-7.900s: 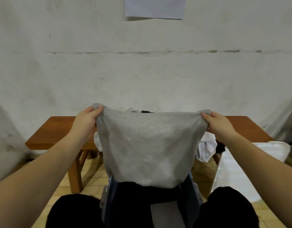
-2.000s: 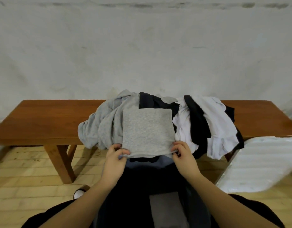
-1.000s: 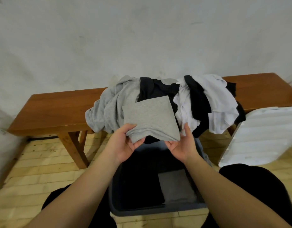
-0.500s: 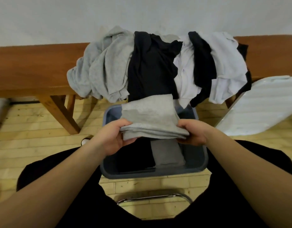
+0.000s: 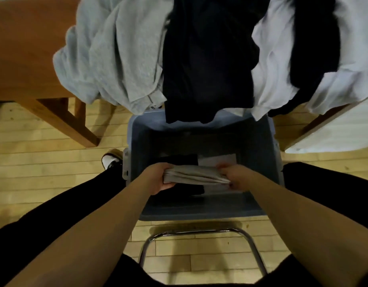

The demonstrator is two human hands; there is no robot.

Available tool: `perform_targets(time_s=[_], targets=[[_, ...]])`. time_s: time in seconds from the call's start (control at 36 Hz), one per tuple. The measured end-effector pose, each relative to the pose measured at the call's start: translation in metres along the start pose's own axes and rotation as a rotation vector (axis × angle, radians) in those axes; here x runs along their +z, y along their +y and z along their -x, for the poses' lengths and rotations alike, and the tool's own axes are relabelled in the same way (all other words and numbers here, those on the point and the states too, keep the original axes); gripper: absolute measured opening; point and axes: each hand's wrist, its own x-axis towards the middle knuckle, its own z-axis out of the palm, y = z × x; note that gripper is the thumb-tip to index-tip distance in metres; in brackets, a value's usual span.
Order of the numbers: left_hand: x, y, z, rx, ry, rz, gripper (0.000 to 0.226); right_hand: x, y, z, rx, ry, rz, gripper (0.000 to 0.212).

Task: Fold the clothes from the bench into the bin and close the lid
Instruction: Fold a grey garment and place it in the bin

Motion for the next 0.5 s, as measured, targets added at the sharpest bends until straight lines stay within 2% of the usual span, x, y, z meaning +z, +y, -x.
perform_targets(time_s=[0.08, 0.19, 0.28, 0.39, 0.5], targets=[[-0.010, 0.009, -0.025, 0.022, 0.065, -0.001, 0.017, 0.015, -0.009, -0.025, -0.075, 0.042, 0.002, 0.021], [-0.021, 0.020, -0.052, 0.105, 0.157, -0.053, 0.024, 0.029, -0.023, -0.048, -0.245, 0.043, 0.015, 0.023], [-0.033, 0.019, -0.073, 0.200, 0.257, -0.243, 0.020, 0.042, -0.027, -0.068, -0.323, 0.061, 0.052, 0.030], [-0.048, 0.000, -0.101, 0.229, 0.401, -0.506, 0.021, 0.057, -0.017, -0.094, -0.282, 0.010, 0.156, 0.031], [-0.046, -0.026, -0.107, 0.137, 0.338, -0.976, 0.025, 0.073, 0.011, -0.125, -0.150, -0.087, 0.225, 0.026]])
